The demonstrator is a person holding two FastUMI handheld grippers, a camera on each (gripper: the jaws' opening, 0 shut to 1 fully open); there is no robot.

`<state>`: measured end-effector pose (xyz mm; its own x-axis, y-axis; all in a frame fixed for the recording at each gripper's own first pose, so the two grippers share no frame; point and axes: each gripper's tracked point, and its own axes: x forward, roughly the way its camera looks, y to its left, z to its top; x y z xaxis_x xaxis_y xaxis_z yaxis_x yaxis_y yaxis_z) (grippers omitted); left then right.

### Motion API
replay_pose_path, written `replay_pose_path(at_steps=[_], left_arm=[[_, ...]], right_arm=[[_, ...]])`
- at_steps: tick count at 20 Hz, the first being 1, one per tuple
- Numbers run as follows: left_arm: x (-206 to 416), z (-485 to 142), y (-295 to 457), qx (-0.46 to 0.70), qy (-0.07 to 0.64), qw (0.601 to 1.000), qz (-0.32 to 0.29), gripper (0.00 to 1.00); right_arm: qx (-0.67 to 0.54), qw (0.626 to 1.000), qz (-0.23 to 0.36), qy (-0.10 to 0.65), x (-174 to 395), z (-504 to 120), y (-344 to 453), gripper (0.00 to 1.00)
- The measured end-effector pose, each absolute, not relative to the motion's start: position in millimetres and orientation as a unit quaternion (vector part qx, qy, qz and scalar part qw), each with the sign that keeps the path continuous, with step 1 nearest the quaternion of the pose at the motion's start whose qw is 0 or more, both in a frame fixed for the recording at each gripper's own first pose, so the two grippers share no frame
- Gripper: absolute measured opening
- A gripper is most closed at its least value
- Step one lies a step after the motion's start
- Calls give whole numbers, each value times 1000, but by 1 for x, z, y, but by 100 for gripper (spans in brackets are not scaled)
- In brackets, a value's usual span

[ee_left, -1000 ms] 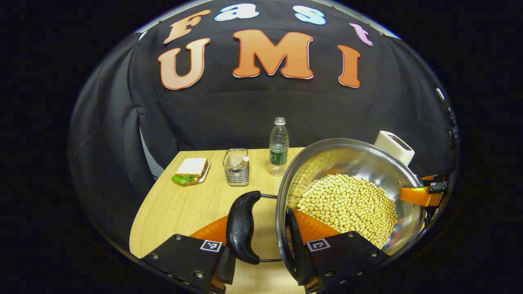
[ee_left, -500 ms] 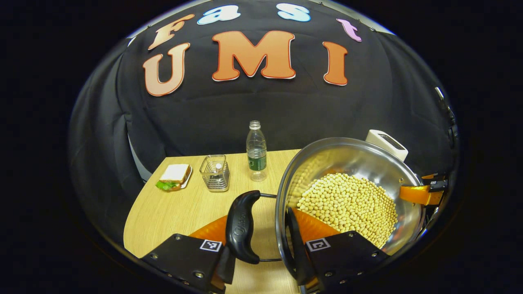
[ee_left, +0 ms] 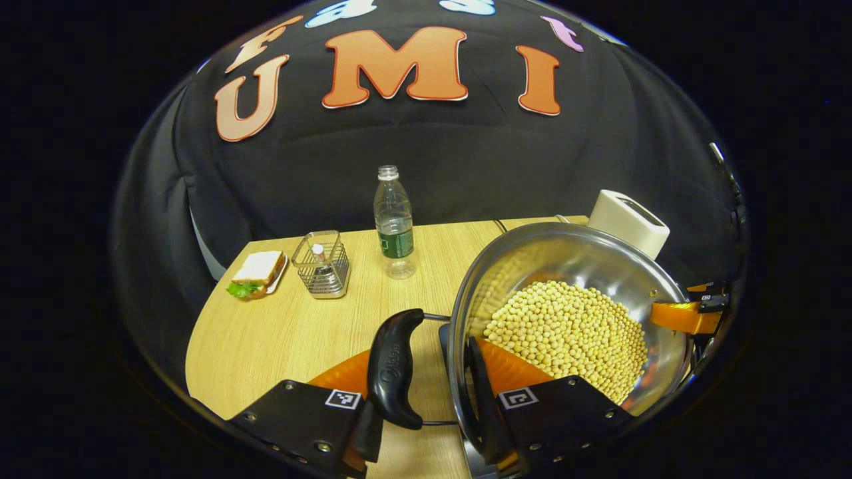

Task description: First push the handle of the pot to place it horizontally, then grasp the pot with both hands and set it on the induction cooktop.

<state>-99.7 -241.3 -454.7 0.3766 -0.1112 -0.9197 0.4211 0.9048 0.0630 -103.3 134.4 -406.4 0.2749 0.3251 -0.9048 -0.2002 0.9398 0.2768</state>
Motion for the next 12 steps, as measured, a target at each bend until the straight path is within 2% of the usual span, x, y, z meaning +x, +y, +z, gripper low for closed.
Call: replay_pose_path(at_steps=[4,5,7,8,9,12], left_arm=[[-106,-479,-240,145,553,805,-156,60],[-108,-484,-241,144,558,803,-155,60],[-111,-493,-241,141,564,799,-154,60],[-113,-496,-241,137,568,797,-151,55],[-115,-499,-240,135,569,797,-152,60],[-118,-506,-240,135,571,795,-154,60]], right_arm=[[49,787,159,595,-103,-404,133,54],[48,784,159,598,-101,-402,132,51],[42,782,158,602,-100,-400,131,54],[41,781,158,602,-101,-400,132,54],[41,780,158,604,-100,-399,132,55],[37,777,158,608,-100,-399,133,54]])
